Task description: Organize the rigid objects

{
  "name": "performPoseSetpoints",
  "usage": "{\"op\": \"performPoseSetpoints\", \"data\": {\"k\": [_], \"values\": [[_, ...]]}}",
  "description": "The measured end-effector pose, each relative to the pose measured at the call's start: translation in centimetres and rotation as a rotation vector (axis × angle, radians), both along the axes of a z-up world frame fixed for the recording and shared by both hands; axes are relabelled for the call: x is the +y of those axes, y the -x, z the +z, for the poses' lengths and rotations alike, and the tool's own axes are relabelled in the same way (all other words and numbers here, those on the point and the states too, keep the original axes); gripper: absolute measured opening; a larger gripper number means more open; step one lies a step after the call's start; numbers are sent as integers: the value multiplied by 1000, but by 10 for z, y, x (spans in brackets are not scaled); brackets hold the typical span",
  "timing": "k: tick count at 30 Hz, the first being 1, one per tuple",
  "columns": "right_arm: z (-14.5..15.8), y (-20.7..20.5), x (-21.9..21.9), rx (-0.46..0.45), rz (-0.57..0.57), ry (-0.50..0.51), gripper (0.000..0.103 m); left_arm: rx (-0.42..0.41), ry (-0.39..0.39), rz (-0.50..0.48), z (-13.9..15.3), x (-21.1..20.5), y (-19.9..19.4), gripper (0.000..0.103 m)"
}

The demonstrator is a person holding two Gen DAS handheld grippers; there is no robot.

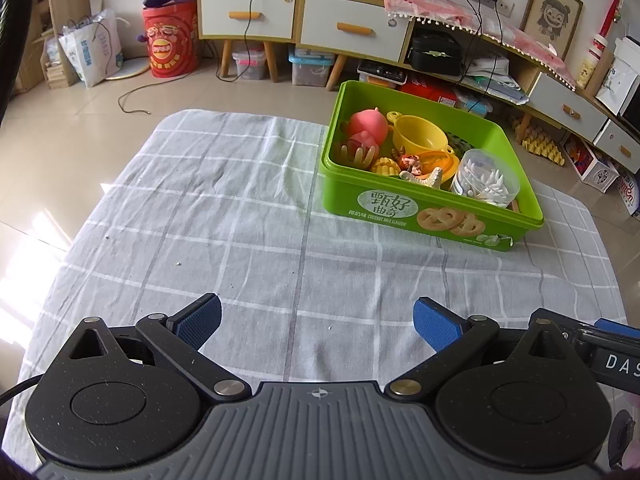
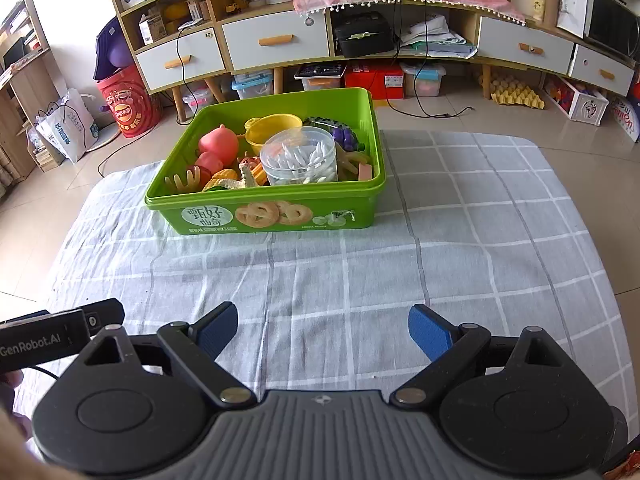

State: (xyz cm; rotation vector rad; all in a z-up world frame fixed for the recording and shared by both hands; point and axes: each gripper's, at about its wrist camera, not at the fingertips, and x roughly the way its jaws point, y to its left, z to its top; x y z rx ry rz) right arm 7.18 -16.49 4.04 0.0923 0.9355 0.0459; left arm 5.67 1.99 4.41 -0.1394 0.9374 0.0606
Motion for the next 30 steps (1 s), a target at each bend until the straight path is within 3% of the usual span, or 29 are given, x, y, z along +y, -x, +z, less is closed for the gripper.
{"op": "performPoseSetpoints", "data": {"k": [30], "values": [[-1, -1, 2, 5, 7, 6, 71, 5, -3, -11, 0, -2, 0, 101]]}}
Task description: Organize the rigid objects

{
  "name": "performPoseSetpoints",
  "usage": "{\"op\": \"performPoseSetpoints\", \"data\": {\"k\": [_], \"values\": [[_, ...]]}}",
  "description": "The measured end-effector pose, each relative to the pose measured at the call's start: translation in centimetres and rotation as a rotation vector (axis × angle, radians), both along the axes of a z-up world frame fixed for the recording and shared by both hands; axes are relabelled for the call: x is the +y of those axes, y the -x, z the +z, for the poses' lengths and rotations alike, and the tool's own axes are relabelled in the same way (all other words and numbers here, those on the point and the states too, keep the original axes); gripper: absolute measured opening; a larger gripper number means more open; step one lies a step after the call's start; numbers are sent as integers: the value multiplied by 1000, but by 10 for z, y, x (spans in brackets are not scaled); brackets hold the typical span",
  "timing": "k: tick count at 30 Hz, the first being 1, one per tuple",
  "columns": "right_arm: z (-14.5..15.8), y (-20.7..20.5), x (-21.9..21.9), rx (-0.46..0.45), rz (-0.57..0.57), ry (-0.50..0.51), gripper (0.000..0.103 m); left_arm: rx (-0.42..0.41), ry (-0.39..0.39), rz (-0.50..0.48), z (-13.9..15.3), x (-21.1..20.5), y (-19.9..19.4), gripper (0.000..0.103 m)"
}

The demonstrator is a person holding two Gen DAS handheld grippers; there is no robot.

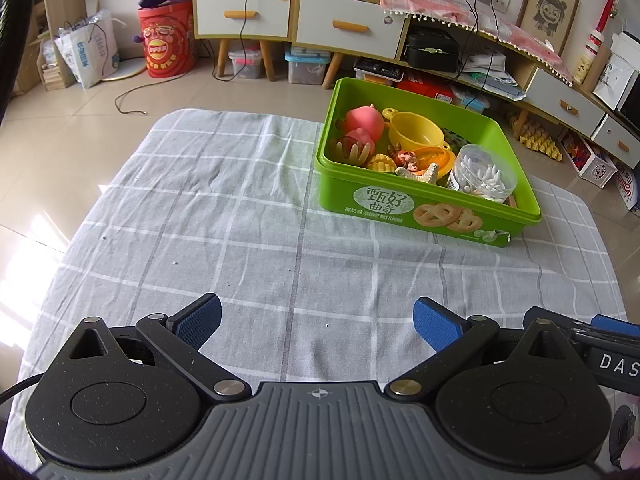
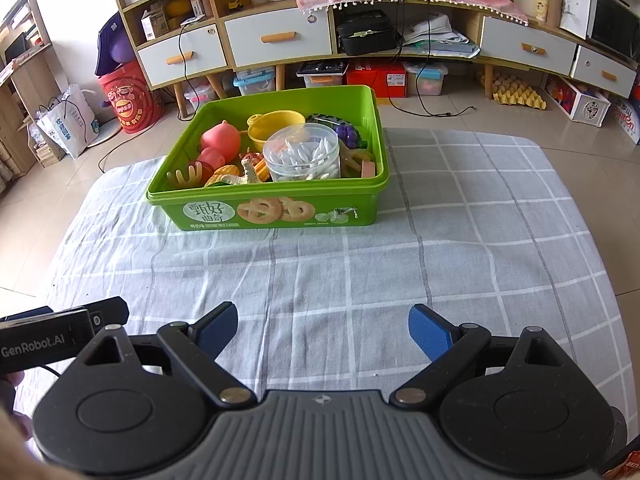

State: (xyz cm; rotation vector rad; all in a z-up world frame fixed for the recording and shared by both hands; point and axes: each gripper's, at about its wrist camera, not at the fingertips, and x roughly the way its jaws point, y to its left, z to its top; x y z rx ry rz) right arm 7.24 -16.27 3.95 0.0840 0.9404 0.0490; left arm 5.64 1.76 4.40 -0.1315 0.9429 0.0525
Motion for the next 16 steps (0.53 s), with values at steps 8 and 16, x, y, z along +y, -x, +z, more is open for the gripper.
{"op": "performPoseSetpoints", "data": {"k": [8, 16], "values": [[0, 0, 0, 0, 0, 0, 71, 0, -3, -2, 0, -1, 0, 101], [-1, 0, 1, 1, 1, 1, 71, -11, -25, -10, 2, -2, 0, 101]]}}
